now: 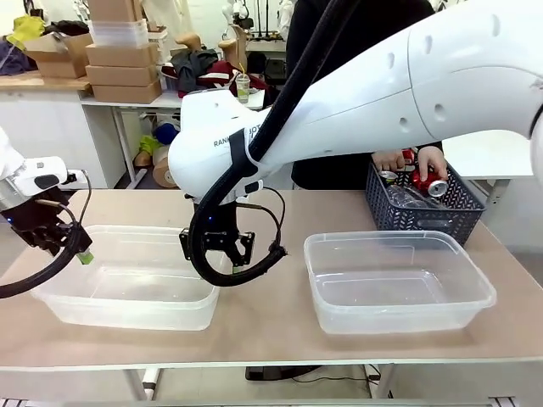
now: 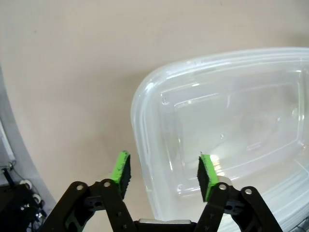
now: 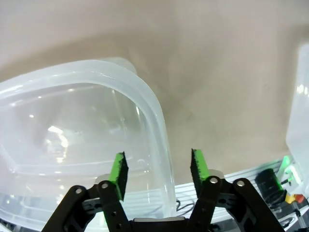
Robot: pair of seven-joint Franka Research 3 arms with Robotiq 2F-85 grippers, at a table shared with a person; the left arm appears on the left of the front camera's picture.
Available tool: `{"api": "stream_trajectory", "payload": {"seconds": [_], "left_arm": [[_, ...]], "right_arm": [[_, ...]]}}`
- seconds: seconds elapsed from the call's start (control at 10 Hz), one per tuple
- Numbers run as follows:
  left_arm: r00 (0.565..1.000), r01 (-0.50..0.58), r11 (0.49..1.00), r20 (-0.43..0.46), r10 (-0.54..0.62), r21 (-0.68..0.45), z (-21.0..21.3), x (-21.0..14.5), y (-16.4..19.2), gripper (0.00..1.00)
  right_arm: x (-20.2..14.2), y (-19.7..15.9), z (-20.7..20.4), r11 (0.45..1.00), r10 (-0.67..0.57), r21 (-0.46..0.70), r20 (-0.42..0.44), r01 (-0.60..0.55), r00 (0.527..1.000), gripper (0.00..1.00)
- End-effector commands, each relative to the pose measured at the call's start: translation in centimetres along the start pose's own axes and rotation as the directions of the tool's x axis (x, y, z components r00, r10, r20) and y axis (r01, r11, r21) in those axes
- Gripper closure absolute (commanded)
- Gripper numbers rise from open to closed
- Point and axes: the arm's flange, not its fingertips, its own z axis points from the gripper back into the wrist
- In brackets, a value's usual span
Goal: Sort the waste into each basket.
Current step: Pick up the Organizing box on the left side of the table and lift it.
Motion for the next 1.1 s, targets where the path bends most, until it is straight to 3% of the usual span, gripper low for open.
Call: {"api": "stream_trajectory", "payload": {"seconds": [0.0,0.1,0.3,0.6,0.9,1.0], "left_arm": [[1.0,0.024,1.0,0.008,-0.024,0.017,-0.9,-1.3,-0.2,0.65],[1.0,0.007,1.0,-0.02,-0.006,0.016,-1.1,-1.2,0.0,1.0],[1.0,-0.006,1.0,-0.021,0.006,0.007,-1.0,-1.4,0.1,1.0],[0.998,-0.038,0.999,-0.049,0.038,0.001,-0.3,-1.7,-0.2,1.0],[0.994,-0.093,0.994,-0.058,0.096,0.057,2.6,-2.2,-1.7,1.0],[0.986,-0.125,0.991,-0.103,0.13,0.049,4.2,-2.0,-2.8,1.0]], "right_arm": [[-0.6,-0.1,0.6,0.998,-0.057,0.022,-0.01,0.057,0.998,1.0],[-0.6,-0.1,0.5,0.998,-0.055,0.025,-0.013,0.056,0.998,0.83],[-0.6,0.0,0.4,0.999,-0.044,0.008,-0.035,0.044,0.998,1.0],[-0.3,-0.3,0.3,0.996,-0.088,-0.023,-0.015,0.088,0.996,1.0],[0.7,-1.4,1.3,0.997,-0.054,-0.052,-0.033,0.052,0.998,1.0],[1.2,-2.0,2.6,0.997,-0.02,-0.074,-0.038,0.017,0.999,1.0]]}}
